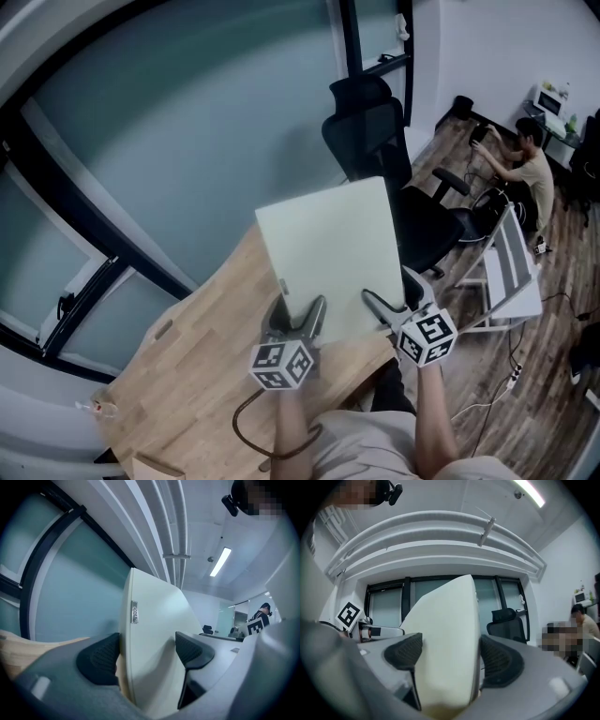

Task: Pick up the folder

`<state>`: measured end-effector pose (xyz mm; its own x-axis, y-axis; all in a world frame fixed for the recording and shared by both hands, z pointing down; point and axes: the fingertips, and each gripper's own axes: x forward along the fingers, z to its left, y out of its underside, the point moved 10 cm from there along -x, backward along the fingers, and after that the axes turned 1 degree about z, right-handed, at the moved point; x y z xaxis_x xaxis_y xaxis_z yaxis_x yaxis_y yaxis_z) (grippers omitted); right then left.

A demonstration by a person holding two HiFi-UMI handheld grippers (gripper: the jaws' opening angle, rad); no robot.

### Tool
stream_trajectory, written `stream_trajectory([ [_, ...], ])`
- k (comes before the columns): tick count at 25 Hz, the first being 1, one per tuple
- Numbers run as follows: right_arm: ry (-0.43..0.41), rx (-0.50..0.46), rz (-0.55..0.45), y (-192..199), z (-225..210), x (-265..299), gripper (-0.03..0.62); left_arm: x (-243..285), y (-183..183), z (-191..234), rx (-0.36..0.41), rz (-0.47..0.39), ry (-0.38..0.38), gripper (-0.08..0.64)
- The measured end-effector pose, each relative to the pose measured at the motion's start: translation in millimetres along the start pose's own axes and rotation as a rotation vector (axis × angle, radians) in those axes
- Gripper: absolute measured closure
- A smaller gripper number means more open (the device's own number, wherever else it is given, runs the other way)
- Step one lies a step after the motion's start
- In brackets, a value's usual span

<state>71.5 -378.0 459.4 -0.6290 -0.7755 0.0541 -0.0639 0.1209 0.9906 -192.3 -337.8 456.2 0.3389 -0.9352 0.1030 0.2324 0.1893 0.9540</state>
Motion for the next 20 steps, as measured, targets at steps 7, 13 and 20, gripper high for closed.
stream_trajectory([
  [7,-0.001,-0.001,0.001,-2.2,0.2,-1.3,0.207,-0.6,-4.1,-2.0,0.026,-0.001,0.008,0.198],
  [13,-0.009,-0.027,0.014,-4.4,-0.8,2.6,0.207,1.2,-5.1,-0.8,0.039,0.004,0.009,0.198],
  [20,-0.004,-0.010,0.007,-4.5,1.3,-1.3,0.207,-2.7,-6.2,-3.5,0.042,-0.005,0.007,0.198],
])
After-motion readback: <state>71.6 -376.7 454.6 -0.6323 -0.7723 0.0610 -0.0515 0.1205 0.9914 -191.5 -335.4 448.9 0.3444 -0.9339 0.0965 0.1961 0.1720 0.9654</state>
